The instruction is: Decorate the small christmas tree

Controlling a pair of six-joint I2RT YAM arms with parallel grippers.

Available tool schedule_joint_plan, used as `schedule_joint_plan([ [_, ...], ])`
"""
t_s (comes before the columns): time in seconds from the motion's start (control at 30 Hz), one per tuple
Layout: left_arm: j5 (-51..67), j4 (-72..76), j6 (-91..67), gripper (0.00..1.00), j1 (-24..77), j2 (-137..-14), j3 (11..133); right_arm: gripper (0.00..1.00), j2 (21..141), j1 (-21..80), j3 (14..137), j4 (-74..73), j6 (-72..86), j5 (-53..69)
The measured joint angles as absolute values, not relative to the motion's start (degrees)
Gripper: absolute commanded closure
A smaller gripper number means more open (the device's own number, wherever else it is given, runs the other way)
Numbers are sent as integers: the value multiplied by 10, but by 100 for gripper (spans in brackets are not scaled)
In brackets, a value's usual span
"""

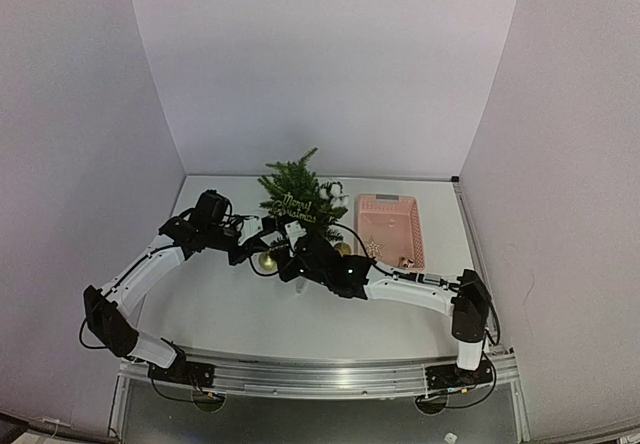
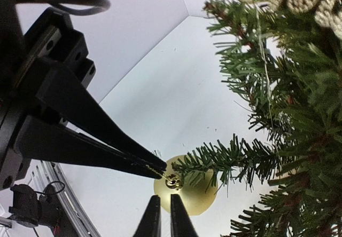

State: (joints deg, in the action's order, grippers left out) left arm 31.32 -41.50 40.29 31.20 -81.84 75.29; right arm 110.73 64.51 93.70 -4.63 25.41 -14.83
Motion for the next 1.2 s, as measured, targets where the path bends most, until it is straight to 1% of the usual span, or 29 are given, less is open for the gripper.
schedule_joint_plan([
  [0.07, 314, -416, 406, 100, 312, -818, 753, 83, 1109, 645, 942, -47, 244, -144],
  [0.43, 335, -462, 436, 100, 312, -818, 763, 81, 1117, 642, 953, -48, 206, -132],
  [0.6, 340, -504, 458, 100, 311, -817, 786, 78, 1114, 637, 951, -47, 163, -95],
  [0.83, 373, -549, 484, 100, 312, -814, 806, 78, 1091, 636, 932, -44, 121, -49],
  [1.2, 378, -577, 497, 100, 312, -809, 814, 77, 1090, 634, 932, -40, 103, -11],
])
